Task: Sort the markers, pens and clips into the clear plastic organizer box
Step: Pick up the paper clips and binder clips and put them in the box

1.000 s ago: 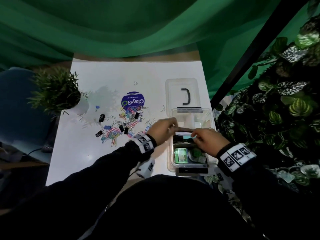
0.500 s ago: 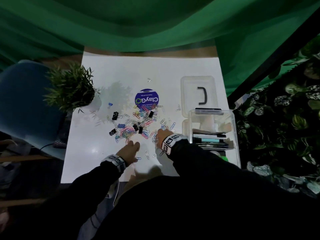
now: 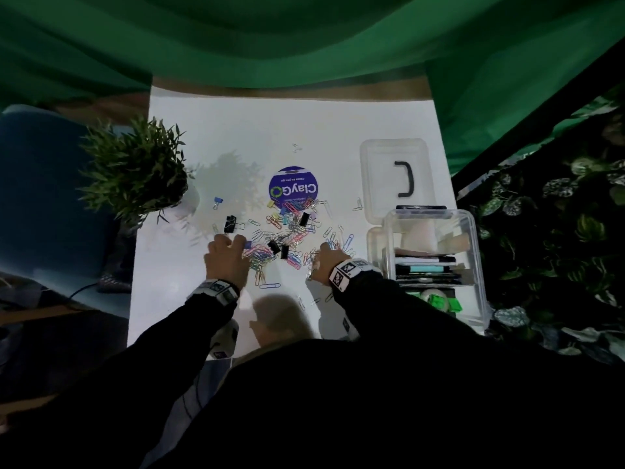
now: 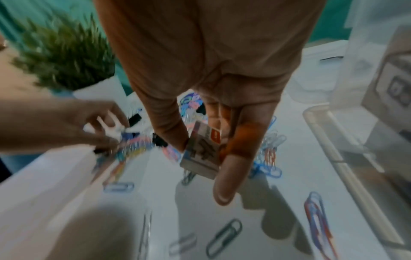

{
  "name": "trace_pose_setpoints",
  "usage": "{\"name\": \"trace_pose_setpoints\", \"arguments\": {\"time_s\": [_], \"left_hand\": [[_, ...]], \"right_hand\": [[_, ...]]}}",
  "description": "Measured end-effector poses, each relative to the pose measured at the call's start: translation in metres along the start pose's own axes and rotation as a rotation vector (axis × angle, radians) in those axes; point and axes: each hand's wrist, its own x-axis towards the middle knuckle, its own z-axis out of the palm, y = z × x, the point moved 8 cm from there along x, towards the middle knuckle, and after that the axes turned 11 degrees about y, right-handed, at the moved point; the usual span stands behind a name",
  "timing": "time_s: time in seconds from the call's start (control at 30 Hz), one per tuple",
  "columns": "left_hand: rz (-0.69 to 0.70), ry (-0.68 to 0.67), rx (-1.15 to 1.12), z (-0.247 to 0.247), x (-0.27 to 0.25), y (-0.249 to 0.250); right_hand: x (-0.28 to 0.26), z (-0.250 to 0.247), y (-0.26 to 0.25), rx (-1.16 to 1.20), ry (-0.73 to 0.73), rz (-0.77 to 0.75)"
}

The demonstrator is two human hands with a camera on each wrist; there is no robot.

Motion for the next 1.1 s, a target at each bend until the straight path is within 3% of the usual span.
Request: {"name": "trace_pose_setpoints", "arguments": {"time_s": [0.07,0.27,0.4,0.63,0.73,0.87,0.97,1.1], "left_hand": [[-0.050,-0.066,-0.025,0.009,0.006,-0.001],[0.136,-0.092,-0.045,0.025,0.011,0.040],[0.169,-0.134,-0.049,0.029,0.012,0.059],[0.248,-0.153,-0.033,0.024,0.019,0.059],[0.273,-0.048,-0.077,0.004,0.029,0.053],[0.115,0.120,-0.146,-0.032,0.060,0.029],[-0.011,0.037,-0.099,-0.026,0.092,-0.004],[-0.076,-0.099,-0.006,-0.011,0.122,-0.030]], "right_hand": [[-0.007,-0.020,0.000,0.061,0.026,-0.023],[-0.044,-0.087,0.032,0.219,0.215,-0.032],[-0.085,-0.118,0.078,0.234,0.396,0.023],[-0.129,-0.102,0.166,0.115,0.402,0.255],[-0.133,-0.084,0.184,0.052,0.372,0.337],[-0.130,-0.069,0.186,0.056,0.332,0.382],[-0.132,-0.092,0.171,-0.009,0.400,0.377],[-0.112,-0.128,0.090,0.028,0.482,0.141]]}}
